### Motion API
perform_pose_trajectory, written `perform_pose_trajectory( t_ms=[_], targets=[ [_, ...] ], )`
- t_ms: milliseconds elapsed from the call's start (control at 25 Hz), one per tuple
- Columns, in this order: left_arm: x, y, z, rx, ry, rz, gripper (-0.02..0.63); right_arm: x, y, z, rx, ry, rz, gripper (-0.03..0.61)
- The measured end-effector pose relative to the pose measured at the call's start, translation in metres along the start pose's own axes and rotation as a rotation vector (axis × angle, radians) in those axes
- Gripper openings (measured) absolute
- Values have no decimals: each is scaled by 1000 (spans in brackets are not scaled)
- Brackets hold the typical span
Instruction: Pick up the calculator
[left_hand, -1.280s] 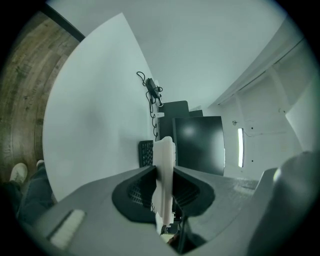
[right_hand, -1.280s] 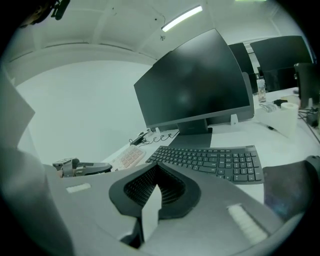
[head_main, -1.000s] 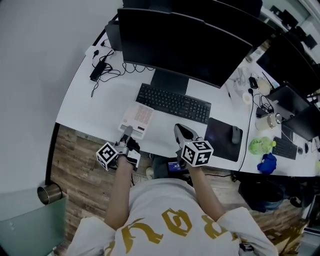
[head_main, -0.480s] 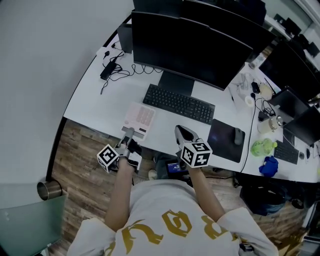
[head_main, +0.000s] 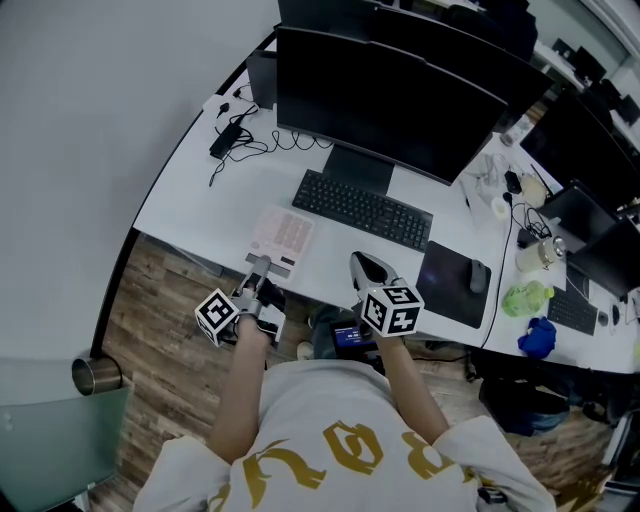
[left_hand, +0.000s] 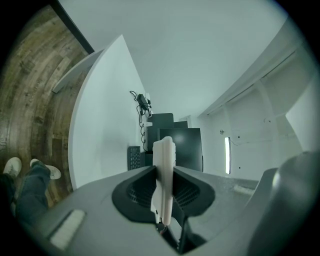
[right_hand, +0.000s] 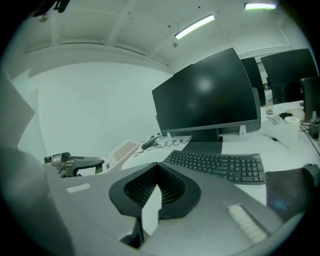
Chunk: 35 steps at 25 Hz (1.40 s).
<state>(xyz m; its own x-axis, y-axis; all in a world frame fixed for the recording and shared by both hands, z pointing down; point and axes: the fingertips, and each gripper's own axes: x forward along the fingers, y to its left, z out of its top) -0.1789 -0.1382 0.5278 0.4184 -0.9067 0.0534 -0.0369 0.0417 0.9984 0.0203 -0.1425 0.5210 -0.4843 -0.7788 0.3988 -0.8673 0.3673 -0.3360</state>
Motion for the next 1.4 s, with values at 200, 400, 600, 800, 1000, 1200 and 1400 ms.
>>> perform_pose_trajectory(
  t_ms=[200, 400, 600, 800, 1000, 1200, 1400],
  targets=[
    [-3, 1, 0, -5, -2, 6, 67, -1, 1, -1, -5, 3, 0, 23],
    [-4, 3, 0, -13, -3, 11, 67, -2, 2, -2, -4, 5, -3, 23],
    [-3, 0, -1, -23, 2, 2, 67, -2, 3, -2, -7, 6, -5, 23],
    [-3, 5, 2, -24, 3, 14, 67, 0, 4, -2, -11, 9, -4, 23],
    [-2, 7, 1, -27, 5, 14, 67, 0, 3, -3, -16, 13, -4, 23],
    [-2, 8, 1, -40, 3, 14, 67, 0, 3, -4, -21, 15, -6, 23],
    [-2, 4, 1, -45, 1, 0, 67, 0, 4, -4, -24, 15, -5, 23]
  ],
)
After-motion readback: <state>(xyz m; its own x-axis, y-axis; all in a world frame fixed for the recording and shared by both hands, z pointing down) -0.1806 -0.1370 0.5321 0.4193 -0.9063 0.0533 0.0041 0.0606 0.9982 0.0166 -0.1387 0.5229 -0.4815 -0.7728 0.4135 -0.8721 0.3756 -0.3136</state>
